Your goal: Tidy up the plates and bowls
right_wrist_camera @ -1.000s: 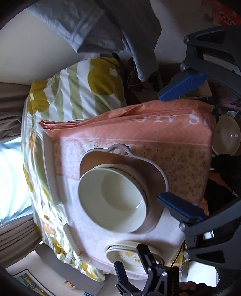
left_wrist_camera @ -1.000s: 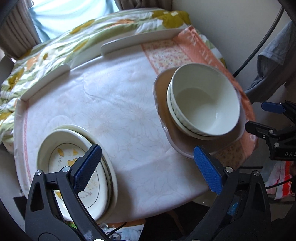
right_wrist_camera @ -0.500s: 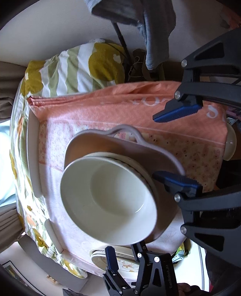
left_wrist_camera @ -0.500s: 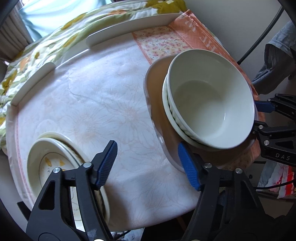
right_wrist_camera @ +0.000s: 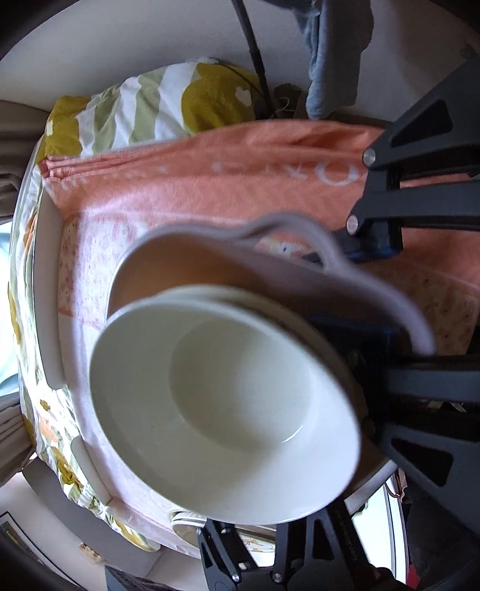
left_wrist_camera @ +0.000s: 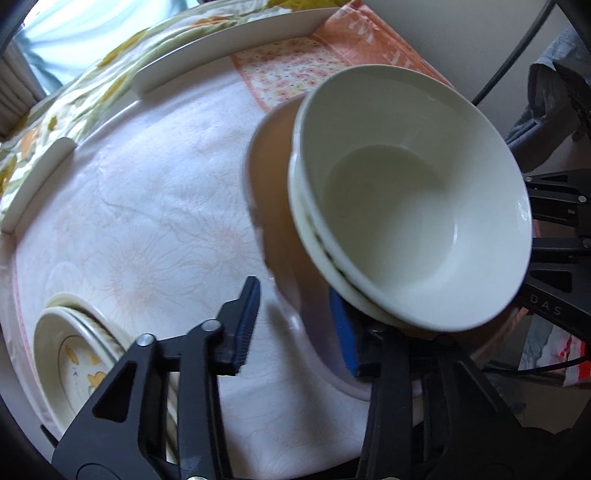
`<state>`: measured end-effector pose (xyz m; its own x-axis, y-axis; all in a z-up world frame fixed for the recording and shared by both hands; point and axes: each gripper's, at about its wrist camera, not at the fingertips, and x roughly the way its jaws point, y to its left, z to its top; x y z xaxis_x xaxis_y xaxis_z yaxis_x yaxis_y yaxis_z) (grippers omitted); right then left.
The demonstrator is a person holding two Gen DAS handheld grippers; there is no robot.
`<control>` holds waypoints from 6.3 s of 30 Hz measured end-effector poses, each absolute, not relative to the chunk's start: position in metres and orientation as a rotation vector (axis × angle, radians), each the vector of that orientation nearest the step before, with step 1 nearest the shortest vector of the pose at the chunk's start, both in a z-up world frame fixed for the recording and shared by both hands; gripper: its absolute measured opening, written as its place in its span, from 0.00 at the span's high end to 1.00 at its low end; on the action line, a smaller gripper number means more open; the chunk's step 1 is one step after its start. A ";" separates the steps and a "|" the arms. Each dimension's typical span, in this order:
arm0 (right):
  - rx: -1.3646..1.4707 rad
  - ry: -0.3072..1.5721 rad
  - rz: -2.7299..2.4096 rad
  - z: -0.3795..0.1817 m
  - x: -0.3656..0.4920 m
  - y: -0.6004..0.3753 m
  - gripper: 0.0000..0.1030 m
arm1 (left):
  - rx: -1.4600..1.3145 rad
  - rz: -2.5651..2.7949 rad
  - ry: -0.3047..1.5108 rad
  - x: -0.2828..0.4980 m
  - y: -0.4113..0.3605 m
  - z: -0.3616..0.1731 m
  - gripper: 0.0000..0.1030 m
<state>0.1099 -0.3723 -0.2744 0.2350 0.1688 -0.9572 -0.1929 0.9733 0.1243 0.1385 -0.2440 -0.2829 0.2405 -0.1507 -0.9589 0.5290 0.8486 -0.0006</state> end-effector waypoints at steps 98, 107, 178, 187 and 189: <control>0.006 1.145 0.214 -0.200 0.062 -0.128 0.87 | 0.287 -0.311 1.163 0.071 0.031 -0.195 0.83; 0.060 0.913 0.152 -0.106 0.007 -0.130 0.87 | 0.200 -0.331 0.920 0.028 0.056 -0.096 0.83; 0.012 0.436 -0.061 0.018 -0.085 -0.177 0.01 | 0.047 -0.134 0.406 -0.067 0.038 0.026 0.00; 0.008 0.439 -0.057 0.020 -0.081 -0.174 0.01 | 0.045 -0.130 0.405 -0.064 0.042 0.027 0.00; 0.010 0.440 -0.057 0.019 -0.082 -0.174 0.01 | 0.046 -0.128 0.403 -0.064 0.042 0.028 0.00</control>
